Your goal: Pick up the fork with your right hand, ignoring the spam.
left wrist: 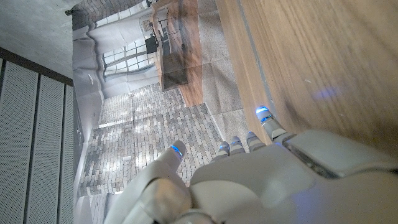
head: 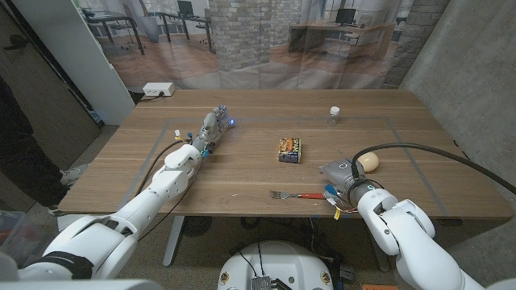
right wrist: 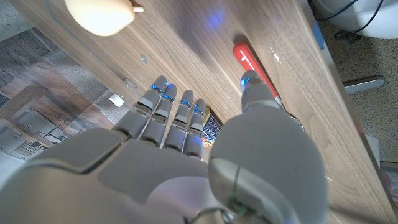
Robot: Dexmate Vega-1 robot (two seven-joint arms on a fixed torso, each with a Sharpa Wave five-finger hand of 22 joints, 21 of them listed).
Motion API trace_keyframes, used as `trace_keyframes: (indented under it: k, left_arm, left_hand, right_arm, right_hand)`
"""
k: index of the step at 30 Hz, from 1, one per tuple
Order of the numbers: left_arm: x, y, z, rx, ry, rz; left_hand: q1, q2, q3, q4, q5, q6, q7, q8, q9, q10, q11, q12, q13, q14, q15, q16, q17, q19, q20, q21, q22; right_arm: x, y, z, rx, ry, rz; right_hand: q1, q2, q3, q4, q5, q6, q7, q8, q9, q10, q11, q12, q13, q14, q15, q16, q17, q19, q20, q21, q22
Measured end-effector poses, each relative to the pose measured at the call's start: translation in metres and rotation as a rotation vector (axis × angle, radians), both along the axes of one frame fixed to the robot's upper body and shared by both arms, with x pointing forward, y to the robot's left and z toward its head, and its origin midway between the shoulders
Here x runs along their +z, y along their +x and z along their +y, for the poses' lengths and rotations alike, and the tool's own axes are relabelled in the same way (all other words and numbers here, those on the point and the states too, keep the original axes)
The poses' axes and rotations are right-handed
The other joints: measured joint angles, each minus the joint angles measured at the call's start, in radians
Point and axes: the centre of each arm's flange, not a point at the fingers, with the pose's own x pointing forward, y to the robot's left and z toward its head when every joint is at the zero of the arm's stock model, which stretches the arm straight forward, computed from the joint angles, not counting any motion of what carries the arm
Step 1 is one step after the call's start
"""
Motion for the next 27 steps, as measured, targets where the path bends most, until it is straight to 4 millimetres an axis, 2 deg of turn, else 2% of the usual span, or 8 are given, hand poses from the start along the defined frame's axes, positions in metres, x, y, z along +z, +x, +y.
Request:
trace_keyframes:
  k: [5, 9, 14, 17, 23, 27]
  left_arm:
    - [0.002, 0.001, 0.000, -0.002, 0.005, -0.006]
    - [0.005, 0.001, 0.000, -0.004, 0.008, -0.012]
    - [0.008, 0.000, -0.001, -0.008, 0.011, -0.021]
    - [0.009, 0.000, -0.002, -0.011, 0.012, -0.025]
    - [0.014, -0.002, -0.002, -0.015, 0.014, -0.038]
    - [0.017, -0.003, -0.002, -0.016, 0.015, -0.044]
  left_hand:
    - [0.000, 0.000, -0.002, -0.002, 0.000, 0.000, 0.000, 0.000, 0.000, 0.000, 0.000, 0.000, 0.000, 0.000, 0.000, 0.000, -0.002, 0.000, 0.000, -0.004, 0.000]
    - [0.000, 0.000, -0.004, -0.004, 0.000, 0.000, 0.000, 0.000, 0.000, 0.000, 0.000, 0.000, 0.000, 0.000, 0.000, 0.000, -0.002, 0.000, 0.000, -0.004, 0.000]
    - [0.000, 0.000, -0.004, -0.004, 0.000, 0.000, 0.000, 0.000, 0.000, 0.000, 0.000, 0.000, 0.000, 0.000, 0.000, 0.000, -0.002, 0.000, 0.000, -0.004, 0.000]
    - [0.000, 0.000, -0.004, -0.004, 0.000, 0.000, 0.000, 0.000, 0.000, 0.000, 0.000, 0.000, 0.000, 0.000, 0.000, 0.000, -0.002, 0.000, 0.000, -0.004, 0.000]
    - [0.000, 0.000, -0.004, -0.004, 0.000, 0.000, 0.000, 0.000, 0.000, 0.000, 0.000, 0.000, 0.000, 0.000, 0.000, 0.000, -0.002, 0.000, 0.000, -0.004, 0.000]
    - [0.000, 0.000, -0.004, -0.004, 0.000, 0.000, 0.000, 0.000, 0.000, 0.000, 0.000, 0.000, 0.000, 0.000, 0.000, 0.000, -0.002, 0.000, 0.000, -0.004, 0.000]
  right_arm:
    - [-0.004, 0.000, 0.001, -0.002, 0.012, -0.004]
    - [-0.006, -0.001, 0.001, -0.003, 0.021, -0.012]
    - [-0.011, -0.001, 0.002, 0.000, 0.030, -0.021]
    - [-0.012, -0.002, 0.002, 0.002, 0.033, -0.030]
    - [-0.016, -0.003, 0.004, 0.004, 0.040, -0.043]
    - [-0.020, -0.003, 0.006, 0.008, 0.044, -0.053]
  right_hand:
    - [0.009, 0.004, -0.021, 0.002, 0.007, 0.020, -0.002, 0.008, 0.005, 0.025, -0.009, 0.028, 0.016, 0.017, 0.002, 0.019, 0.029, 0.004, 0.004, 0.006, 0.005]
    - [0.018, 0.006, -0.041, 0.005, 0.007, 0.048, -0.002, 0.024, 0.013, 0.054, -0.017, 0.059, 0.033, 0.043, 0.000, 0.043, 0.059, 0.015, 0.001, 0.006, 0.005]
    - [0.031, 0.014, -0.063, 0.006, 0.007, 0.058, -0.009, 0.033, 0.019, 0.063, -0.025, 0.083, 0.052, 0.056, 0.002, 0.060, 0.093, 0.018, 0.004, 0.013, 0.009]
    - [0.038, 0.007, -0.071, 0.005, 0.007, 0.064, -0.015, 0.035, 0.023, 0.063, -0.025, 0.094, 0.061, 0.057, 0.000, 0.071, 0.109, 0.018, 0.004, 0.014, 0.009]
    - [0.052, 0.014, -0.092, 0.009, 0.007, 0.068, -0.019, 0.040, 0.030, 0.063, -0.025, 0.117, 0.081, 0.057, 0.000, 0.087, 0.144, 0.025, -0.004, 0.014, 0.009]
    - [0.061, 0.015, -0.103, 0.006, 0.007, 0.082, -0.025, 0.048, 0.032, 0.074, -0.036, 0.134, 0.091, 0.071, 0.000, 0.104, 0.164, 0.026, -0.005, 0.017, 0.009]
